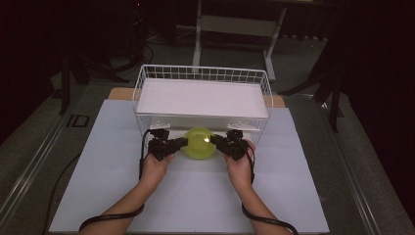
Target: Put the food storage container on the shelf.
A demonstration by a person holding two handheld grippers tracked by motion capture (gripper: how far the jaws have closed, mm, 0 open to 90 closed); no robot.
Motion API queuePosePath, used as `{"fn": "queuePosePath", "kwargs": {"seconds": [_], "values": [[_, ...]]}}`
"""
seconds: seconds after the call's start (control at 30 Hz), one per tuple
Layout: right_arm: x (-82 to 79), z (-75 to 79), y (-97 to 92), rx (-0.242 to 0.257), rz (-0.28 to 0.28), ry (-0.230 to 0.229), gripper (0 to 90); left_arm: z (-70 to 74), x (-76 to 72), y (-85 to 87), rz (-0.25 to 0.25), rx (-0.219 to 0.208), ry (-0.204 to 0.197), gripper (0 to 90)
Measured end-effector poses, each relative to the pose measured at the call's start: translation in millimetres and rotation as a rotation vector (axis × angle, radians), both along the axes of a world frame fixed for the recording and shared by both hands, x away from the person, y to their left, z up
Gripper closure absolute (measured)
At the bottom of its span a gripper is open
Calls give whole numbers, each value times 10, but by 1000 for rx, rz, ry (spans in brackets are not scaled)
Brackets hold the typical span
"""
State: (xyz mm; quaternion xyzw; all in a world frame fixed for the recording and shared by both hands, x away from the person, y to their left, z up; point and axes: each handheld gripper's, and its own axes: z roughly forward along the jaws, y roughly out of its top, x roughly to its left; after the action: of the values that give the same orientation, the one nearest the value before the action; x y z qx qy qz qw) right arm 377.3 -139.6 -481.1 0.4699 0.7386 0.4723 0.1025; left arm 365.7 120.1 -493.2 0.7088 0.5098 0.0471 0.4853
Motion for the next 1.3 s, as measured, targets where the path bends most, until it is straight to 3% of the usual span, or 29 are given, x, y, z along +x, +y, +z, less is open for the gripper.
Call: {"fn": "queuePosePath", "kwargs": {"seconds": [0.33,0.57,0.8,1.03,1.3], "values": [[41,-14,12,13,-17,-30,782,-30,79,14,8,-19,-15,788],[99,-3,12,19,-64,-44,780,-57,78,-55,30,1,-12,746],[104,-44,9,-25,-98,-82,713,-47,88,-104,35,-7,-15,745],[111,-93,2,-43,-124,-111,709,-41,113,-135,46,8,-29,724],[138,-124,0,-86,-159,-143,606,-63,130,-159,70,18,-40,628]]}}
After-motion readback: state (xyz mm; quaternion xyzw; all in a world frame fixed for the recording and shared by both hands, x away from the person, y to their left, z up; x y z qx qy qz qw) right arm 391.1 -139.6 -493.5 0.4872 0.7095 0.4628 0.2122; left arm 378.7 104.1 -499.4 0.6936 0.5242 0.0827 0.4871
